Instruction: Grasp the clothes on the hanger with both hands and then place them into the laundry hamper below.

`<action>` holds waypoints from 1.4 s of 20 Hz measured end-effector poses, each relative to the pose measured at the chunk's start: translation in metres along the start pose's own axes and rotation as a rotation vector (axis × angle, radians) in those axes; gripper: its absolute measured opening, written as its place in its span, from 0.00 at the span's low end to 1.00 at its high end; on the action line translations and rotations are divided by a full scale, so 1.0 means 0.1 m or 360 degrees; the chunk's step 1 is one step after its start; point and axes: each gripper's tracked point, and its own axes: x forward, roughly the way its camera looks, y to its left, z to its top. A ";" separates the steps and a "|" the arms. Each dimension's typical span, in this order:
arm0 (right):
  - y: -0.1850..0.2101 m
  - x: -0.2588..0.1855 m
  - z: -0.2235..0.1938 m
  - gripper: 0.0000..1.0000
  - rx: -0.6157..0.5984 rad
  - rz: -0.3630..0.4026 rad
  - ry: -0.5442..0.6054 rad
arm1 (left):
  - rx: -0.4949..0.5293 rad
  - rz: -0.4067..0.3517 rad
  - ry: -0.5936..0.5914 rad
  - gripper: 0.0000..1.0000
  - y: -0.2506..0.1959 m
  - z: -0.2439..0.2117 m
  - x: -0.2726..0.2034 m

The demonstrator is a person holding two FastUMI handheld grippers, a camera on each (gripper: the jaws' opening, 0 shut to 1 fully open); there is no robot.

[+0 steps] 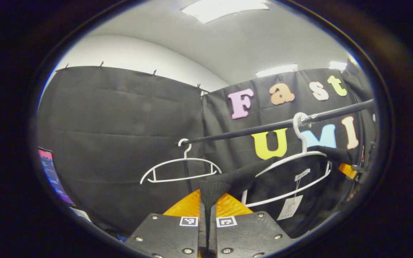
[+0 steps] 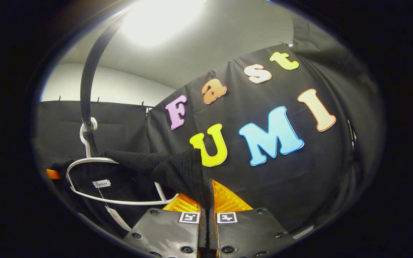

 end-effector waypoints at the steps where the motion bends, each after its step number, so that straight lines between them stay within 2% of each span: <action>1: -0.02 0.03 0.04 0.04 -0.0018 -0.0005 -0.0041 | 0.0013 -0.0008 -0.0008 0.05 0.03 0.02 0.02; 3: -0.04 0.10 0.09 0.04 -0.0080 -0.0002 -0.0104 | 0.0000 -0.0034 -0.0014 0.05 0.07 0.03 0.08; 4: -0.03 0.12 0.09 0.07 -0.0101 0.0004 -0.0119 | -0.0015 -0.0040 -0.0002 0.04 0.10 0.01 0.10; 5: -0.02 0.15 0.10 0.00 -0.0112 0.0013 -0.0139 | -0.0024 -0.0051 0.0008 0.02 0.13 -0.01 0.14; 6: -0.01 0.17 0.11 0.04 -0.0123 0.0020 -0.0156 | -0.0022 -0.0070 0.0013 0.05 0.14 -0.03 0.18; 9: -0.04 0.23 0.10 0.04 -0.0156 0.0015 -0.0202 | 0.0000 -0.0170 0.0037 0.05 0.13 -0.20 0.24; 11: -0.03 0.24 0.02 0.04 -0.0156 0.0014 -0.0178 | 0.0036 -0.0192 0.0027 0.05 0.13 -0.24 0.22; 12: -0.04 0.23 0.03 0.00 -0.0159 0.0011 -0.0179 | 0.0053 -0.0195 0.0019 0.05 0.07 -0.23 0.24; 13: -0.06 0.23 0.02 0.00 -0.0167 0.0006 -0.0182 | 0.0050 -0.0199 0.0016 0.02 0.06 -0.23 0.25; 14: -0.06 0.24 0.01 0.00 -0.0180 0.0005 -0.0183 | 0.0038 -0.0206 0.0022 0.04 0.05 -0.25 0.26; 19: -0.10 0.23 -0.06 0.07 -0.0214 0.0002 -0.0157 | -0.0002 -0.0201 0.0074 0.04 0.12 -0.36 0.25; 23: -0.13 0.14 -0.18 0.04 -0.0211 -0.0019 -0.0139 | 0.0016 -0.0179 0.0247 0.05 0.22 -0.78 0.15; 26: -0.15 0.09 -0.16 0.04 -0.0229 -0.0043 -0.0152 | -0.0044 -0.0144 0.0196 0.06 0.29 -0.74 0.07; 27: -0.14 0.09 -0.15 0.00 -0.0229 -0.0041 -0.0150 | -0.0063 -0.0133 0.0182 0.05 0.32 -0.70 0.05; 28: -0.13 0.12 -0.16 0.02 -0.0219 -0.0037 -0.0142 | -0.0068 -0.0118 0.0175 0.04 0.35 -0.67 0.03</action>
